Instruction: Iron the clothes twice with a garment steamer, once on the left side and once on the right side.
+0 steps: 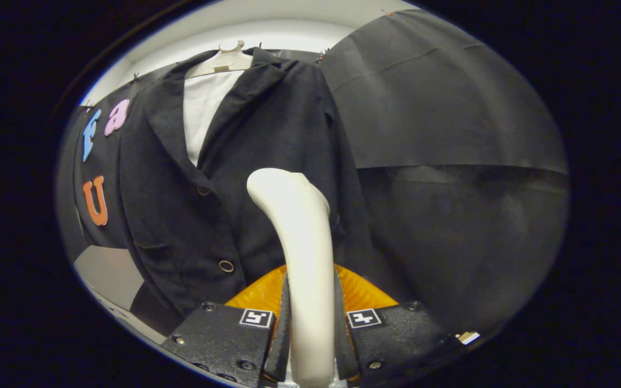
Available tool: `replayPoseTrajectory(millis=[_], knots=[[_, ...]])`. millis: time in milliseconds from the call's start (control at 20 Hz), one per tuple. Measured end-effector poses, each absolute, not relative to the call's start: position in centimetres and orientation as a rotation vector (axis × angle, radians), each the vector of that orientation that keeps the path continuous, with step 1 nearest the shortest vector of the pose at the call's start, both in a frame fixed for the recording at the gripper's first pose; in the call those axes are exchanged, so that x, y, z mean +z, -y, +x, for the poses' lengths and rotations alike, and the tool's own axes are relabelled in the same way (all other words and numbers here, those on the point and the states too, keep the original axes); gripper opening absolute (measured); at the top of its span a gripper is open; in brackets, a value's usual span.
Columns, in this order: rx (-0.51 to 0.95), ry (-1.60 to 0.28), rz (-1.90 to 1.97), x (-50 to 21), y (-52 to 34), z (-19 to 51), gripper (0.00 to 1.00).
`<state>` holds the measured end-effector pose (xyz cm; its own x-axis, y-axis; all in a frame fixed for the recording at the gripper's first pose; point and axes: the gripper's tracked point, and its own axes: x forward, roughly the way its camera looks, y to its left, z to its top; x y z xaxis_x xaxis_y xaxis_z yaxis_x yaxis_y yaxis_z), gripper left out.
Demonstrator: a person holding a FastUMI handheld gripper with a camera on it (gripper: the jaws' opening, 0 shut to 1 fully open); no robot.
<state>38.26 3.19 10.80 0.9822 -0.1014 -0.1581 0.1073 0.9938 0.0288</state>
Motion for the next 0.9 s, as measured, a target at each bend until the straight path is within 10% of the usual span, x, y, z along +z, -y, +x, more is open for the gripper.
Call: replayPoseTrajectory(millis=[900], knots=[[-0.184,-0.348,0.019,1.9,-2.9,36.2,0.37]])
